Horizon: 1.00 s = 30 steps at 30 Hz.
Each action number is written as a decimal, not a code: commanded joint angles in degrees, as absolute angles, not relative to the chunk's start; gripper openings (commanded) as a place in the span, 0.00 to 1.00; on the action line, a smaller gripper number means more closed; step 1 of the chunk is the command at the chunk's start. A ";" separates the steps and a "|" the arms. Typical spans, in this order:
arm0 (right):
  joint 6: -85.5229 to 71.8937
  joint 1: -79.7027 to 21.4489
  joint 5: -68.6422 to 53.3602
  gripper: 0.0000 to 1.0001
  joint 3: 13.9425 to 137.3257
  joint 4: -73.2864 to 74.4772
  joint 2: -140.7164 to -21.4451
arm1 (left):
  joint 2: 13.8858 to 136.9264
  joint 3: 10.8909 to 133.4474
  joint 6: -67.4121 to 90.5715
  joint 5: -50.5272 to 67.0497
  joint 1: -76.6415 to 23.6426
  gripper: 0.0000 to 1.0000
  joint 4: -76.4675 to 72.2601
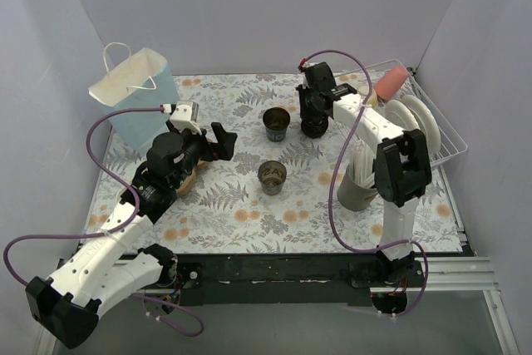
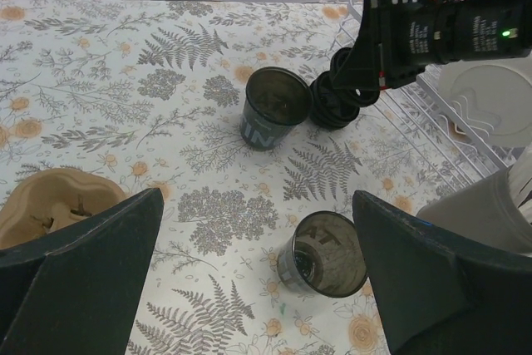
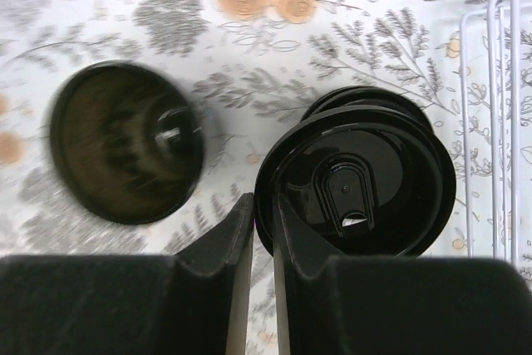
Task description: Pack the takeout coffee
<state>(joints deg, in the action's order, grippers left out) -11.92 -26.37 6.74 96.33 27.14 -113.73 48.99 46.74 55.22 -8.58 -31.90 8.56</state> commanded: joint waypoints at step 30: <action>-52.38 -26.81 -58.54 0.20 48.87 -51.05 -61.45 | 43.86 42.46 89.79 23.38 -32.08 0.70 -2.36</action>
<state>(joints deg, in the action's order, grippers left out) -47.99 -26.65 -59.33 51.24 -36.51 -65.69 43.29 42.04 79.64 19.46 -32.01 2.44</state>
